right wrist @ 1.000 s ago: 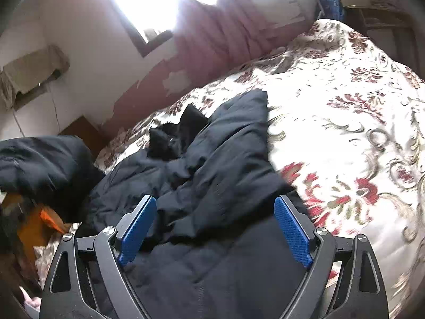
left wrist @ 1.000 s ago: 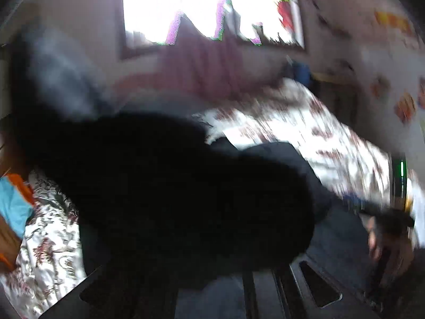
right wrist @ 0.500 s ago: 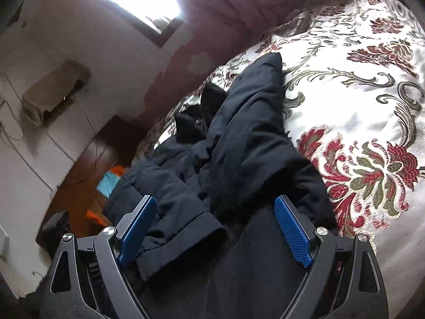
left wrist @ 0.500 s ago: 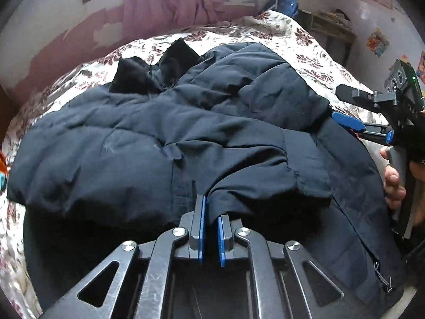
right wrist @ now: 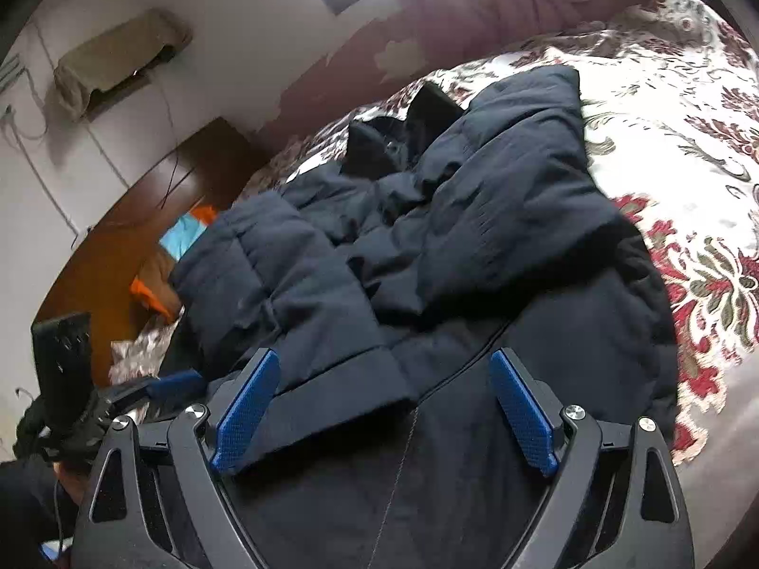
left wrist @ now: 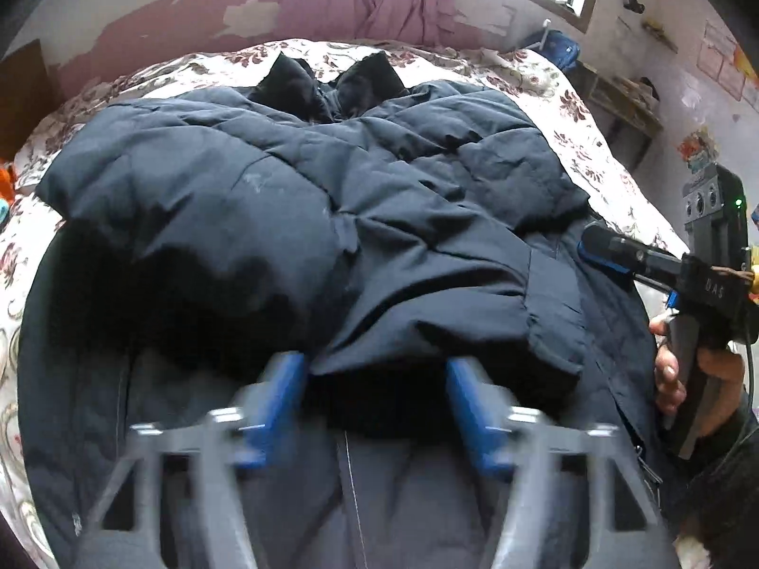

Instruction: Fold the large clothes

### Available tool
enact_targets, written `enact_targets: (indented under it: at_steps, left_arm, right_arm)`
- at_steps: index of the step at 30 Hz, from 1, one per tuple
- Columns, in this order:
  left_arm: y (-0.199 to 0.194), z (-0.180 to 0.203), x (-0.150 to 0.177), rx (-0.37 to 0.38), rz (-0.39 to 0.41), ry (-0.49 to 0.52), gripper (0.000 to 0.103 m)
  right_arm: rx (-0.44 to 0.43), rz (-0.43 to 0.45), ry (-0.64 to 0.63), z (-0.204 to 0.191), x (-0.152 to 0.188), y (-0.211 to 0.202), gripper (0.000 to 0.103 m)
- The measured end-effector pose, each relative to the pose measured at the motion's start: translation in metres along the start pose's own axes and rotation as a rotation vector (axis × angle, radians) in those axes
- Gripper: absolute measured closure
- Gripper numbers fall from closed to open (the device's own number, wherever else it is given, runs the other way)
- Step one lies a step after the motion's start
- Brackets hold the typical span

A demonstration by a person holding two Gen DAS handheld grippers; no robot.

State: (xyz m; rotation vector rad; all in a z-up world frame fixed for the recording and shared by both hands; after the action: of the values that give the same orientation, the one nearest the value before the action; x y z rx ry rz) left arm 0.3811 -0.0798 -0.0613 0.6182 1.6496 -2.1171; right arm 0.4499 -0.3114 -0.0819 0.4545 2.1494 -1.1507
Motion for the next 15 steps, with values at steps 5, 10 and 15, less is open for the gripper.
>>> enact_targets:
  at_steps: [5,10,15]
  left_arm:
    - [-0.024,-0.012,0.009,-0.011,0.046,-0.052,0.017]
    - [-0.046,-0.037,0.012,-0.149,0.110,-0.089,0.017]
    - [-0.068,-0.077,0.003,-0.228,0.169,-0.203,0.017]
  right_arm:
    - [0.085,-0.066,-0.102,-0.016,0.014,0.012,0.019]
    - [0.084,-0.073,-0.110,-0.022,0.013,0.015,0.060]
    - [0.011,0.016,0.011,-0.009,0.008,0.000,0.098]
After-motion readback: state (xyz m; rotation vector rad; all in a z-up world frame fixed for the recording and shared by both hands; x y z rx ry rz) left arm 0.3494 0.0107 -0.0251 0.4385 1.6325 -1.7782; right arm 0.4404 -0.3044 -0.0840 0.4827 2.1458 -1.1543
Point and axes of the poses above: each gripper's, at about its wrist camera, not at the fingertips, and y roughly the way its jaws point, z to its right, x to its underside, the point moved 2 cm from there along y, roughly the way its jaws point, and after that the axes turned 7 degrees about -y, right-handed, at the moved point
